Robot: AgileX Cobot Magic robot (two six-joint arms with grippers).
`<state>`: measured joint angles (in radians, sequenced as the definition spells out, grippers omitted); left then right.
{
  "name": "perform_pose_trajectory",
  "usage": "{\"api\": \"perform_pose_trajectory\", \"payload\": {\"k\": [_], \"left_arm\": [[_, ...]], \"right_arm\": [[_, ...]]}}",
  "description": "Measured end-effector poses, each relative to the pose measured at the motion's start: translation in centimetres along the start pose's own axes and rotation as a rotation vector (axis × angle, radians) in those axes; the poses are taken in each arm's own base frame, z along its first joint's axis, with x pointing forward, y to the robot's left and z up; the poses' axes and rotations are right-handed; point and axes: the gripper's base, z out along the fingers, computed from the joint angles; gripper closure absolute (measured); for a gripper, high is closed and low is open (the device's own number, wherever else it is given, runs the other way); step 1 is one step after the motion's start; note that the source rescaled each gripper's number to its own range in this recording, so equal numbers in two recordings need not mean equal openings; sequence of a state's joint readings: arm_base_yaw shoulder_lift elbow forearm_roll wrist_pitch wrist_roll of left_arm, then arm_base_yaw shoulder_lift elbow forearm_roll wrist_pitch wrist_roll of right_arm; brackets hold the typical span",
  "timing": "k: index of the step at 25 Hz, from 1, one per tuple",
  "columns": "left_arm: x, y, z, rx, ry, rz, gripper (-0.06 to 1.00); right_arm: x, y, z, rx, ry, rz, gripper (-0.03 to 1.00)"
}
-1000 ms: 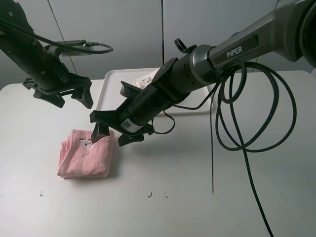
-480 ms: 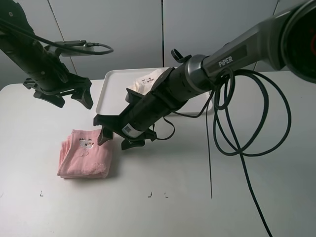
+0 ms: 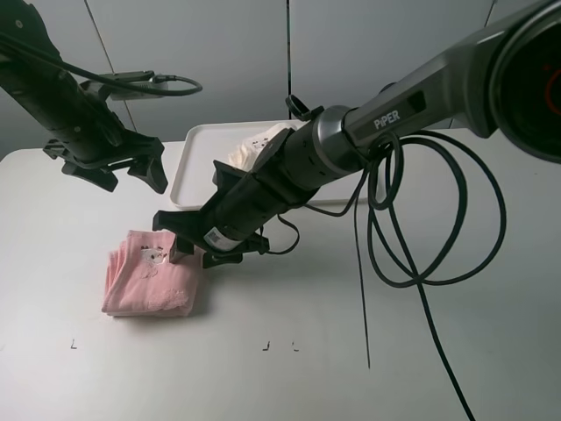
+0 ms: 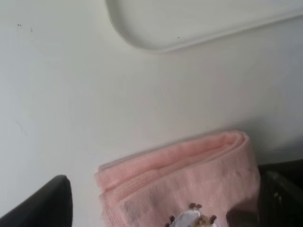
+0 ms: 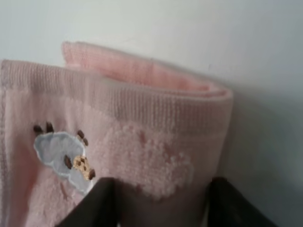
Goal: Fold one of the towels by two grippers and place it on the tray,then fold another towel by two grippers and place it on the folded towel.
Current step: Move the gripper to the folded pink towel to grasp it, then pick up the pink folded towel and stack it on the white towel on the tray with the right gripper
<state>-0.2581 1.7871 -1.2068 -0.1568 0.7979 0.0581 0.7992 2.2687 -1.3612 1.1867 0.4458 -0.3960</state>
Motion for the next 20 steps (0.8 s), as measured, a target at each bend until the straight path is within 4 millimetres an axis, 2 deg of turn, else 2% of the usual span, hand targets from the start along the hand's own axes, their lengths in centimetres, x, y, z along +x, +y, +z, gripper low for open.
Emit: {"api": "perform_pose_trajectory", "payload": {"k": [5, 14, 17, 20], "left_arm": [[0.0, -0.2, 0.0, 0.019, -0.001, 0.002, -0.06], [0.0, -0.4, 0.0, 0.039, -0.003, 0.007, -0.06], [0.0, -0.4, 0.0, 0.041, -0.003, 0.006, -0.06], [0.0, -0.4, 0.0, 0.041, -0.003, 0.006, -0.06]], "right_arm": [[0.2, -0.3, 0.3, 0.014, 0.007, -0.015, 0.92], [-0.2, -0.5, 0.0, 0.018, 0.027, -0.087, 0.94], [-1.6, -1.2, -1.1, 0.036, 0.028, -0.156, 0.94], [-3.9, -0.9, -2.8, 0.041, 0.004, -0.245, 0.94]]}}
